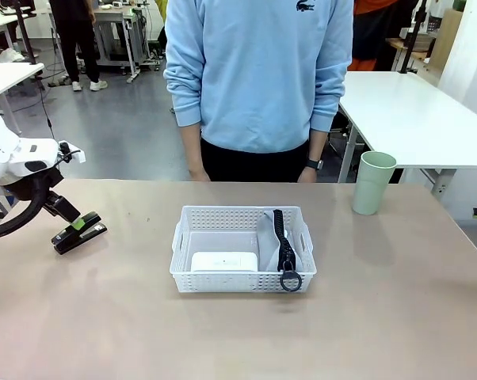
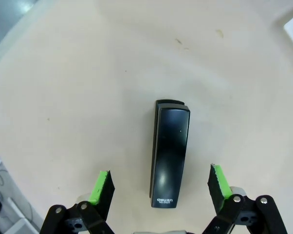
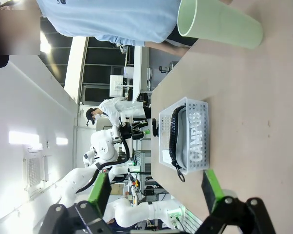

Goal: Efficiently arrange items inside the basket to fit them all.
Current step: Pick up the Stapler and place it inside the Organizing basket.

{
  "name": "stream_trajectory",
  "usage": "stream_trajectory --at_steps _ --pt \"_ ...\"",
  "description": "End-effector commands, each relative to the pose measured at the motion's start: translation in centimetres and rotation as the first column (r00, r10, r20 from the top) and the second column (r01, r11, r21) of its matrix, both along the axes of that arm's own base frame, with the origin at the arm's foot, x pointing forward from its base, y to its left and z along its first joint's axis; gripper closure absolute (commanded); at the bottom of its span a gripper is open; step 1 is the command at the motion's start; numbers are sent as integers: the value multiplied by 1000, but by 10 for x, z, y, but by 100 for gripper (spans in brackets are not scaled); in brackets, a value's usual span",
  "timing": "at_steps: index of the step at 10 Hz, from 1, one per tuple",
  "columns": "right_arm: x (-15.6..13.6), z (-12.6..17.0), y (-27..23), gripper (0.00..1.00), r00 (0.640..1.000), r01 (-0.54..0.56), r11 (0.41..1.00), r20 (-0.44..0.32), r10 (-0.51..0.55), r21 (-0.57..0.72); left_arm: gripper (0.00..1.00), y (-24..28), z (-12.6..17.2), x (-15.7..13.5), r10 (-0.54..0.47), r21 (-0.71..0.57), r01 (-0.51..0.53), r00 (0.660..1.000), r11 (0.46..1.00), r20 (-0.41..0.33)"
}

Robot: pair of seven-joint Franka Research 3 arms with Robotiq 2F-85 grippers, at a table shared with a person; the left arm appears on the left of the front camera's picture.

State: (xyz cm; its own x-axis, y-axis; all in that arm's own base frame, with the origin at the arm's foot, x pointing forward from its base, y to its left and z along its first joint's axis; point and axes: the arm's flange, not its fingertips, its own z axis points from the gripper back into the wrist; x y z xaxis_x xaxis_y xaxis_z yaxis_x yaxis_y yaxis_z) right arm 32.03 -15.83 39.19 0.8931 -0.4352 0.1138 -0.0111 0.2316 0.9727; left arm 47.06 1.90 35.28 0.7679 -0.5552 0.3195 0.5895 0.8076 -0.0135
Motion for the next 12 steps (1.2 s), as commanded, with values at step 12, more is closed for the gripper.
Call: stream_trajectory --at_steps 12 --pt "-1 3 0 0 1000 4 1000 -2 -4 8 0 -9 -31 26 -348 139 354 935 925 -62"
